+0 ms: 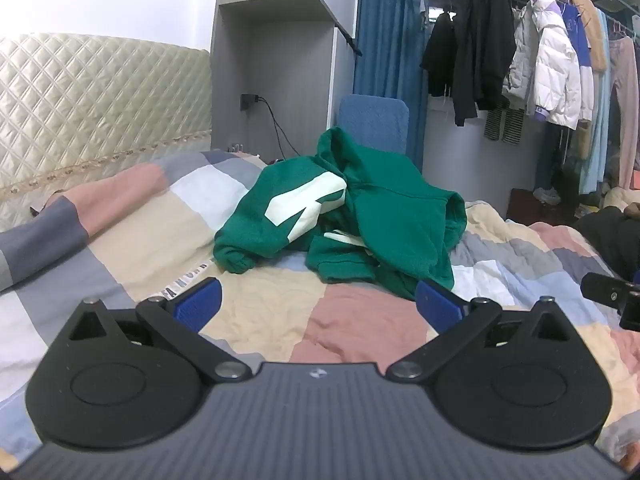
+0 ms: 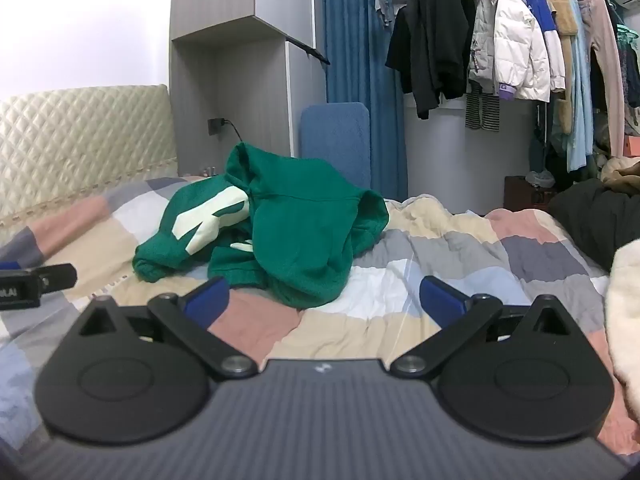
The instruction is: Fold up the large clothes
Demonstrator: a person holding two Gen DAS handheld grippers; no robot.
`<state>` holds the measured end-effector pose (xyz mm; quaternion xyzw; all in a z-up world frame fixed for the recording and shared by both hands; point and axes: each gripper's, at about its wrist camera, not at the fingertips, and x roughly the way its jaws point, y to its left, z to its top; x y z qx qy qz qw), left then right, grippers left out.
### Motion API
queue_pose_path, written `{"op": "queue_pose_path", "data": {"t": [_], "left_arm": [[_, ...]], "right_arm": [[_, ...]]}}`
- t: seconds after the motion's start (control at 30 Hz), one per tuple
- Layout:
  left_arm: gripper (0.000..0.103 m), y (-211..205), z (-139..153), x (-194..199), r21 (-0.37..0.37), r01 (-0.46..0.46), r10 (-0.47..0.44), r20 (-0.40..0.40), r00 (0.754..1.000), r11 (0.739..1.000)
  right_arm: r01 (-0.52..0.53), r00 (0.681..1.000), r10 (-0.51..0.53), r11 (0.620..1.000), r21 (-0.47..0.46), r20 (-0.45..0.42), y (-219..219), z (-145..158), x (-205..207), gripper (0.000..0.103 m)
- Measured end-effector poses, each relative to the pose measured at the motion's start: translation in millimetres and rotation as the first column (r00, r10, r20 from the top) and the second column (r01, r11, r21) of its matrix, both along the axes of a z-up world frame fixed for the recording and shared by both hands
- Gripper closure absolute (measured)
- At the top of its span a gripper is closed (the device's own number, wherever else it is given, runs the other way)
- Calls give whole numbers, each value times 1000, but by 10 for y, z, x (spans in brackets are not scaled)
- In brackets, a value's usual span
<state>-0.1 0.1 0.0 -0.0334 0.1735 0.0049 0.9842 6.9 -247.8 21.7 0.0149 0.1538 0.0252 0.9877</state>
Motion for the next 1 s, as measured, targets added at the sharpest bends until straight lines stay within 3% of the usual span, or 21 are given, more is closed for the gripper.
{"op": "queue_pose_path", "data": {"t": [1.0], "left_arm": [[0, 8, -33, -6, 21, 12, -12, -5, 1000, 1000]], "right_arm": [[-1, 1000, 1, 1000, -20, -14, 10, -110, 15, 0]]}}
